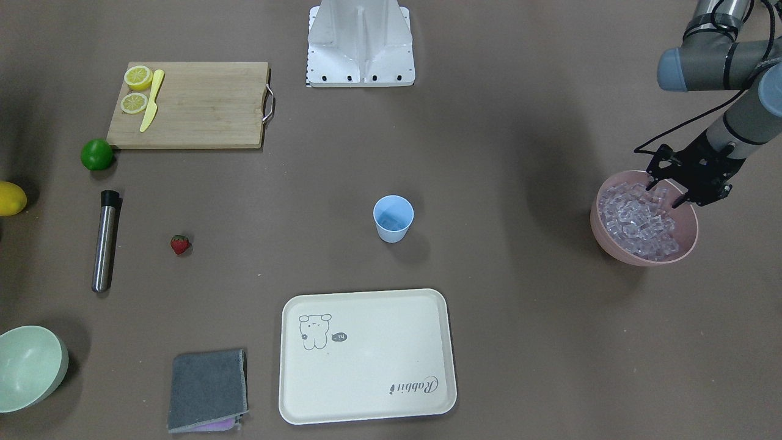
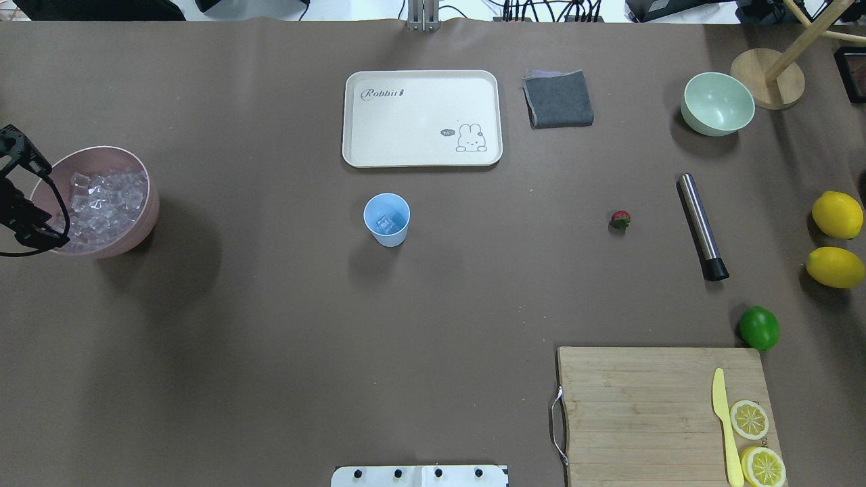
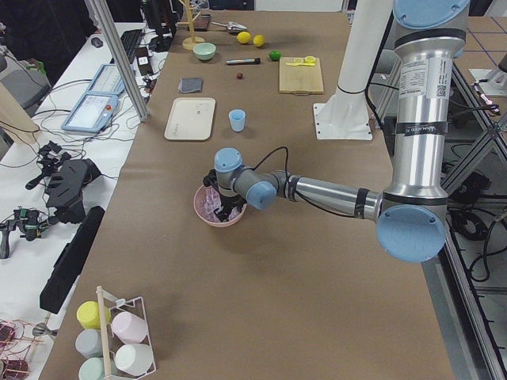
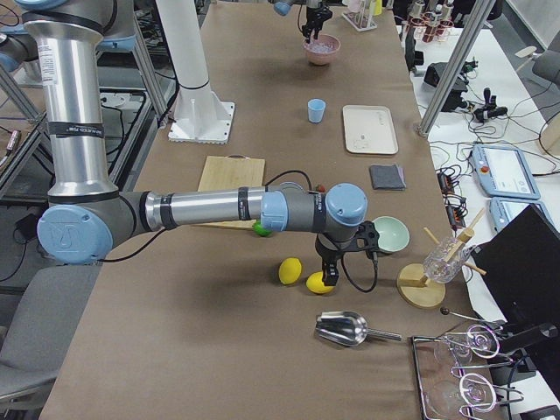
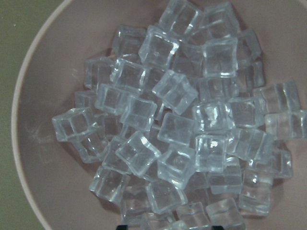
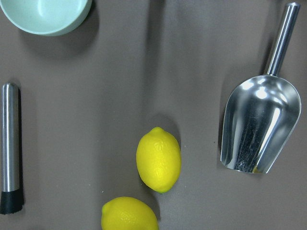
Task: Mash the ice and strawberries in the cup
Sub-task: 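Close the left gripper on an ice cube and lift it from the bowl, then carry the ice cube with the left gripper over the light-blue cup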
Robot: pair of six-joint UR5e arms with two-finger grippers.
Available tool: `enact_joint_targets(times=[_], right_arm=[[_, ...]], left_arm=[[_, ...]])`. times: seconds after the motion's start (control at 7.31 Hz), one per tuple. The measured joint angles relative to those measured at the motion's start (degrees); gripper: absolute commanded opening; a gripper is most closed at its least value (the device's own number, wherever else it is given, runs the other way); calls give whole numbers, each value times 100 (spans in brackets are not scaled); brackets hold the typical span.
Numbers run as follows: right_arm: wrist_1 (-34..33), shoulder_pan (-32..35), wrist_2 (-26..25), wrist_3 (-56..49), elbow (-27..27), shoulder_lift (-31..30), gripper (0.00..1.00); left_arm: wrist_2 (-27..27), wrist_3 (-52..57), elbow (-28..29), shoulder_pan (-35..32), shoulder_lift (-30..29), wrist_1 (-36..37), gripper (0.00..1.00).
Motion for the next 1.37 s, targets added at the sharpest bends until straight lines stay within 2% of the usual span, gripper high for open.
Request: enact_joint_targets(times=[0.27,0.41,0.96,1.37], right_arm=[[0,-2,0,0,0,1,100],[0,-6,0,0,1,5,100],[0,-12,7,8,49,20,100],[0,-12,5,3,96,16,100]], left_arm=[[1,-2,1,0,-3,-12,8],[1,-2,0,0,-6,-13,0],[-101,-70,-228,-194,-102,116,0],[-408,-473,-426,-736,-742,746,0]])
